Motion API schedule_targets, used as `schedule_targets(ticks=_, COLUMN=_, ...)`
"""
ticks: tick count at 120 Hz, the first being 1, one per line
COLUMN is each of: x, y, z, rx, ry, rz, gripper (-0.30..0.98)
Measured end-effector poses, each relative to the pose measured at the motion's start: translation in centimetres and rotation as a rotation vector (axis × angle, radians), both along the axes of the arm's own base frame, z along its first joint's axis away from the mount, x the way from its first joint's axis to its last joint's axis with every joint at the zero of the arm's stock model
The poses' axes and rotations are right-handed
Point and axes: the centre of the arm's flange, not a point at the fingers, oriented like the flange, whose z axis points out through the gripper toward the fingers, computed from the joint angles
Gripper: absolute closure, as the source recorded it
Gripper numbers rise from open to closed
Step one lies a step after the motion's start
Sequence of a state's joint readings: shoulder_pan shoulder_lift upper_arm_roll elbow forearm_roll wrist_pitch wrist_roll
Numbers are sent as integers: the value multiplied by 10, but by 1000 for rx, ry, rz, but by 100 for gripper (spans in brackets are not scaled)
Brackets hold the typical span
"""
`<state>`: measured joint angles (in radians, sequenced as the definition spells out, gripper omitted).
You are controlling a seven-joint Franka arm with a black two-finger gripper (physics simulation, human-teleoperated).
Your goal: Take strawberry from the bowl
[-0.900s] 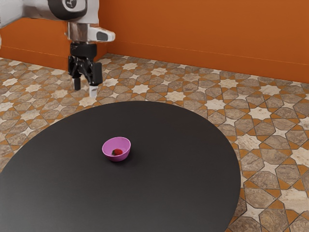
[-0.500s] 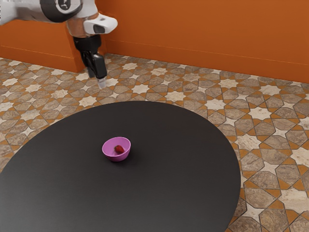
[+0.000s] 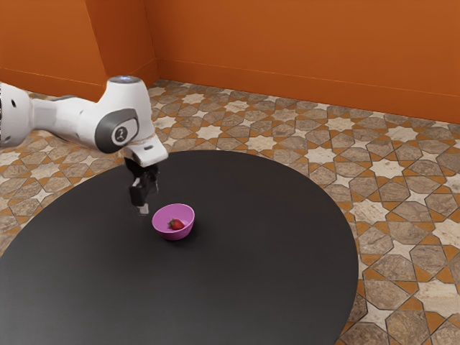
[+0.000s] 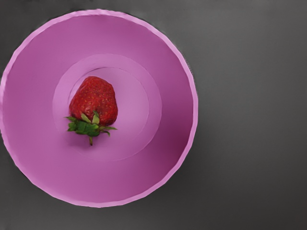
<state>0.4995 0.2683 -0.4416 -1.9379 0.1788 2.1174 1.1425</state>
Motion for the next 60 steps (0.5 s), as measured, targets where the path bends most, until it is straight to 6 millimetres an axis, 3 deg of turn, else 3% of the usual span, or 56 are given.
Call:
schedule_targets(ticks=11, x=18, y=-38, z=17, rx=-5, ry=-67, rz=-134, gripper=9)
schedule_targets(ticks=19, x=30, y=-51, z=10, rx=-22, ry=-78, rz=-196, gripper=10)
schedule_targets(ticks=60, x=38, y=-38, z=-57, rx=-82, ry=-15, rz=-314, gripper=36)
